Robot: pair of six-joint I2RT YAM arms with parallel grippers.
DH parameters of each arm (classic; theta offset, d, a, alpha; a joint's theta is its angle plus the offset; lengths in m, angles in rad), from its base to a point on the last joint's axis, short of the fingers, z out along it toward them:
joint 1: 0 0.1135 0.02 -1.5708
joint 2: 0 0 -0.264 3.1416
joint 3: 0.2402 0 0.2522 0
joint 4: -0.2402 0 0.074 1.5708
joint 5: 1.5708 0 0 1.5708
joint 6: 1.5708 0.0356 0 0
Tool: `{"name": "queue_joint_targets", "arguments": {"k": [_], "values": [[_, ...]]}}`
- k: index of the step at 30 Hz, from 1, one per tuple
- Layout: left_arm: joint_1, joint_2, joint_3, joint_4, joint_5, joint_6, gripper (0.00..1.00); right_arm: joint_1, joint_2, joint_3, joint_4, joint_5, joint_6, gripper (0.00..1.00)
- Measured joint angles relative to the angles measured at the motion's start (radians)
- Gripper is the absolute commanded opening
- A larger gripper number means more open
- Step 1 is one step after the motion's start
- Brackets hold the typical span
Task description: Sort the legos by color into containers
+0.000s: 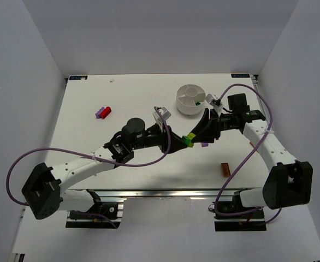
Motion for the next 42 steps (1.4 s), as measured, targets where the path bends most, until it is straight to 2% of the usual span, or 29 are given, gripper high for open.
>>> {"name": "queue_joint_targets", "arguments": {"k": [7,13,21,24,29,35,42], "values": [[0.0,-0.056,-0.037,0.0,-0.039,0.019,0.0,0.009,0.0,0.0,-0.019,0.003,-0.019,0.0],[0.021,-0.111,-0.065,-0.001,-0.069,0.023,0.0,0.002,0.043,0.038,-0.105,0.018,-0.102,0.0],[0.036,-0.142,-0.085,-0.004,-0.108,0.021,0.0,-0.008,0.085,0.084,-0.136,0.085,-0.142,0.0],[0.036,-0.163,-0.099,-0.029,-0.14,0.015,0.0,-0.007,0.08,0.08,-0.01,0.232,-0.024,0.0],[0.042,-0.228,-0.121,-0.085,-0.224,-0.013,0.0,-0.004,0.08,0.087,0.275,0.599,0.182,0.0],[0.045,-0.29,-0.134,-0.099,-0.324,-0.048,0.0,0.027,0.254,0.31,0.378,0.851,0.248,0.0],[0.047,-0.295,-0.151,-0.113,-0.378,-0.083,0.0,0.073,0.403,0.479,0.358,1.049,0.291,0.0]]}}
